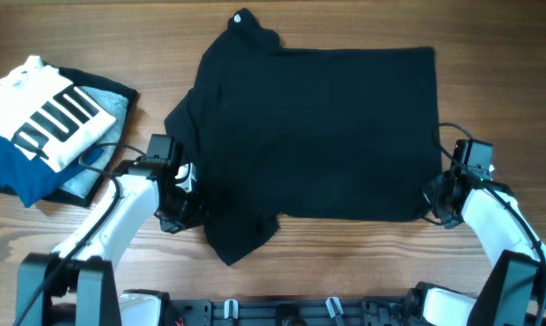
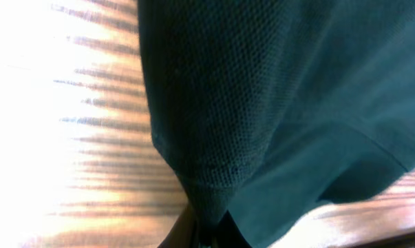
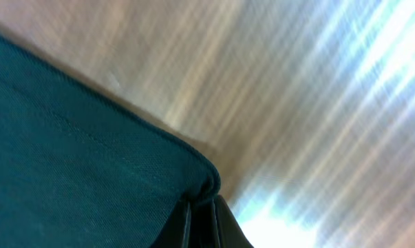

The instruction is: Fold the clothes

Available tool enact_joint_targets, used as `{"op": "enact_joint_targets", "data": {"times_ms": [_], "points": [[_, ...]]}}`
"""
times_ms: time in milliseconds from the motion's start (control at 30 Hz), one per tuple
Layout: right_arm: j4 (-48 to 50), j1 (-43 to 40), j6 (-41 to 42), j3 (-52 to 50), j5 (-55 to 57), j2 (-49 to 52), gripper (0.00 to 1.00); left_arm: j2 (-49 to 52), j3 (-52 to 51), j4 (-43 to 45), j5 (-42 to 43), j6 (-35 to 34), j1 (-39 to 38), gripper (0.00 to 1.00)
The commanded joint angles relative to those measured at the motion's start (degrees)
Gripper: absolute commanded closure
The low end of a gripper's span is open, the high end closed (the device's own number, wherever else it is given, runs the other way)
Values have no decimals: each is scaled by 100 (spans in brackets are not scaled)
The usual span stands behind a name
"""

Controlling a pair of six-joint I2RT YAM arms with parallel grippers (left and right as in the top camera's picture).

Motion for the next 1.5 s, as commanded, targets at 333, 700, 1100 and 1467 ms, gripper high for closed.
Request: {"op": "enact_joint_targets", "data": {"times_ms": [333, 700, 1100, 1467], "points": [[-2251, -994, -1613, 684, -695, -1425, 96, -1871, 520, -1143, 400, 50, 33, 96], [-2175, -1154, -2337, 1209, -1716, -1832, 96, -3191, 520, -343, 295, -295, 33, 96], [463, -1113, -2743, 1307, -2684, 146, 96, -597, 518, 2682, -472, -824, 74, 96], [1867, -420, -2800, 1305, -2621, 782, 96, 564, 518, 4465, -144, -1069, 149, 96]]}}
